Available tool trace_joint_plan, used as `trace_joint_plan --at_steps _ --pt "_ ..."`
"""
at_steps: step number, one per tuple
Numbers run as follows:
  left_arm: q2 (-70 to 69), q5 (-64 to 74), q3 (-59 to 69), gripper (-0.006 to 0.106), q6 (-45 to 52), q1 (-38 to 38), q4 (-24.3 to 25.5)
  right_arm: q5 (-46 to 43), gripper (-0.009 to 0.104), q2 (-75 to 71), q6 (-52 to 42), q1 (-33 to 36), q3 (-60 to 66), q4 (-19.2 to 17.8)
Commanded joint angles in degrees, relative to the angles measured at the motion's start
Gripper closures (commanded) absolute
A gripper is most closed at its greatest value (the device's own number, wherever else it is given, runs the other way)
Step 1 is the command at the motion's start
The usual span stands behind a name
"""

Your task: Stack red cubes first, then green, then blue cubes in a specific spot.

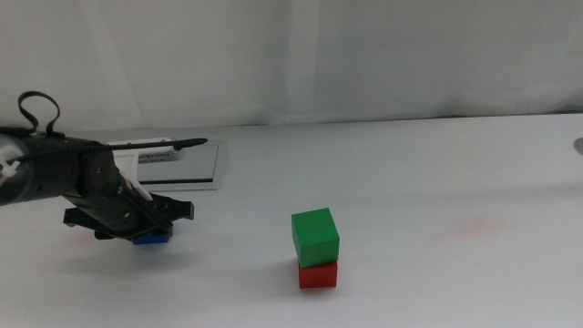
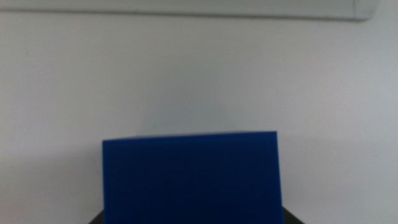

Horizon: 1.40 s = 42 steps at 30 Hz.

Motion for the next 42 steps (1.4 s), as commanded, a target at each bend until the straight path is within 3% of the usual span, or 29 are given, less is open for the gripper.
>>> trace_joint_plan --at_steps 1,2,3,11,19,26,35,42 --pt "0.2 -1.7 -0.2 0.091 -0.1 -0.5 0.0 -0.2 0.097 -0.3 -0.1 -0.2 0.3 -0.1" --pt "0.2 -1.8 -0.2 0.101 -0.1 -0.5 0.0 -0.2 0.097 -0.3 -0.1 -0.2 0.3 -0.1" --pt "0.2 -1.9 -0.2 0.103 -0.1 -0.5 0.1 -0.2 0.097 -0.3 -0.1 -0.2 0.3 -0.1" --pt "-0.9 4.2 -3.4 0.103 0.9 -0.6 0.0 -0.2 0.097 -0.3 -0.1 -0.2 0.3 -0.1" --pt "-10.3 17.5 -9.5 0.103 -2.7 -3.9 0.0 -0.2 0.097 -0.3 -0.1 -0.2 0.3 -0.1" --pt "-16.3 30.5 -15.4 0.103 -16.5 -15.9 3.3 -0.2 0.097 -0.3 -0.1 -0.2 0.3 -0.1" --pt "-16.2 34.1 -22.9 0.103 -35.1 -35.5 13.0 -0.2 0.097 -0.3 -0.1 -0.2 0.3 -0.1" --pt "-13.3 34.4 -25.0 0.103 -41.3 -41.5 13.2 -0.2 0.097 -0.3 -0.1 -0.2 0.3 -0.1"
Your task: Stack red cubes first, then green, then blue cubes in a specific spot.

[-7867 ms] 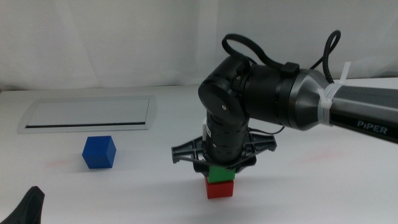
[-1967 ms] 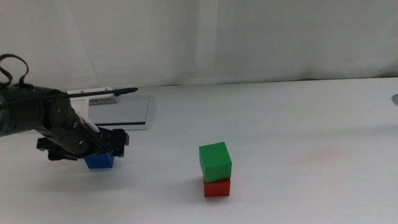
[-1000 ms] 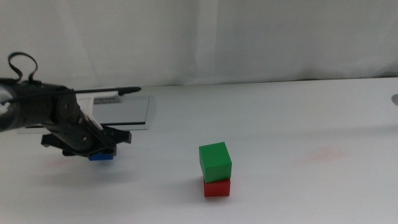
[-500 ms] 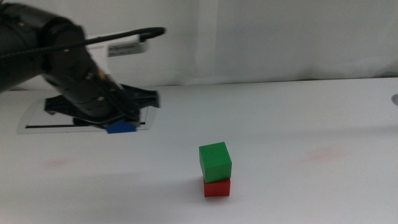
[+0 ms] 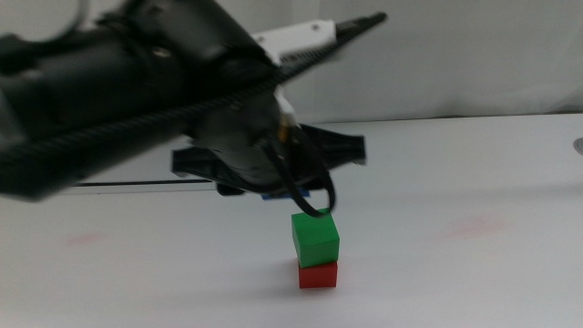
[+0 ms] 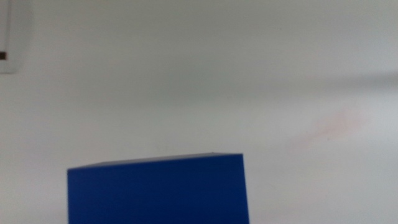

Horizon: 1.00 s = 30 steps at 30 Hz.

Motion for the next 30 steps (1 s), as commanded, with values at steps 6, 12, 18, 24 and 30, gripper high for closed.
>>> trace_joint_plan --at_steps 6,12,18,24,30 --pt "6.2 2.5 -3.8 0.103 -3.7 -3.0 0.5 -0.2 0.097 -0.3 -0.1 -0.2 0.3 -0.1" --pt "8.6 2.0 -4.1 0.103 -6.1 -3.1 -0.3 -0.2 0.097 -0.3 -0.1 -0.2 0.3 -0.1" --pt "9.6 0.7 -4.1 0.103 -7.7 -2.9 0.7 -0.1 0.097 -0.3 -0.1 -0.2 0.3 -0.1" --pt "11.3 -0.1 -4.1 0.103 -10.1 -2.9 1.0 -0.1 0.097 -0.3 -0.1 -0.2 0.3 -0.1" --pt "13.1 -1.7 -4.1 0.103 -11.4 -2.9 0.7 -0.1 0.097 -0.3 -0.1 -0.2 0.3 -0.1"
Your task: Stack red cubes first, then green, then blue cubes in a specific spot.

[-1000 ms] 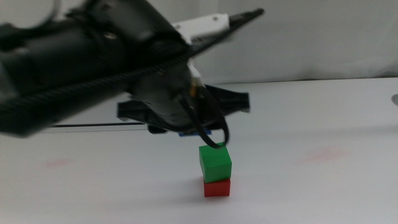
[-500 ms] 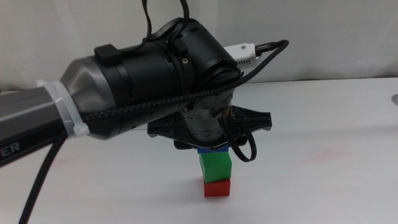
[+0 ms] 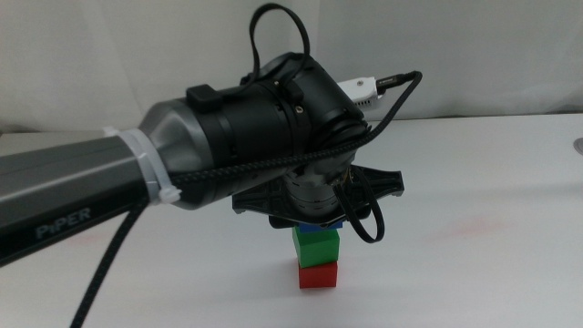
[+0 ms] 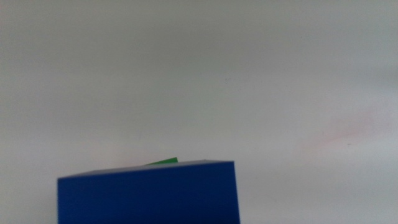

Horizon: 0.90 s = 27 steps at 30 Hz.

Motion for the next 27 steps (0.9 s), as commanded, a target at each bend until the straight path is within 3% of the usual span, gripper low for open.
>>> trace_joint_plan --at_steps 1,7,27 --pt "0.8 -0.3 -0.4 0.103 -2.5 -0.1 0.6 -0.2 0.097 -0.3 -0.3 -0.2 0.3 -0.1" --pt "1.8 0.1 -0.4 0.103 -4.0 -0.1 3.0 -0.2 0.097 -0.3 -0.3 -0.2 0.3 -0.1" --pt "3.2 0.0 -0.4 0.103 -6.6 -0.1 2.5 -0.2 0.097 -0.3 -0.3 -0.2 0.3 -0.1"
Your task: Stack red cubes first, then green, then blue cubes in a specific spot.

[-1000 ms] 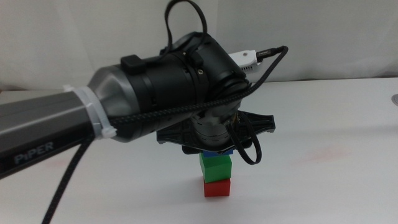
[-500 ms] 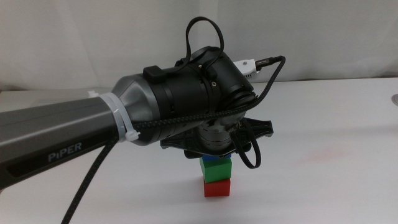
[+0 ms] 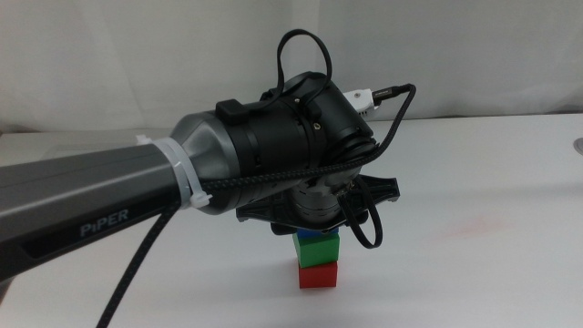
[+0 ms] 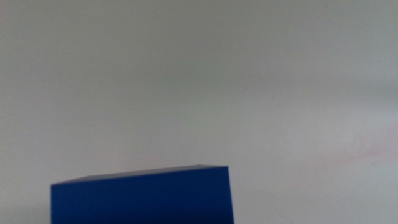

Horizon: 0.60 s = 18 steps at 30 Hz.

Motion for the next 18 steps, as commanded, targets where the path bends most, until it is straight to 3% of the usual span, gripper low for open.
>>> trace_joint_plan --at_steps 1,11,12,14,16,18 --pt "0.5 0.4 -0.4 0.103 -2.4 -0.1 -0.2 -0.3 0.097 -0.3 -0.1 -0.2 0.3 -0.1" --pt "1.9 1.3 -0.4 0.103 -1.9 -0.1 -0.8 -0.3 0.097 -0.3 -0.1 -0.2 0.3 -0.1" --pt "1.9 0.4 -0.4 0.089 -0.8 -0.1 -0.9 -0.3 0.097 -0.3 -0.1 -0.2 0.3 -0.1" --pt "1.9 -0.3 -0.4 0.073 -0.4 -0.1 -1.2 -0.3 0.097 -0.3 -0.1 -0.2 0.3 -0.1" --pt "1.9 -1.3 -0.4 0.049 0.6 -0.1 -1.5 -0.3 0.097 -0.3 -0.1 -0.2 0.3 -0.1" --pt "1.9 -2.1 -0.4 0.015 1.7 -0.1 -1.8 -0.3 0.097 -0.3 -0.1 -0.2 0.3 -0.1"
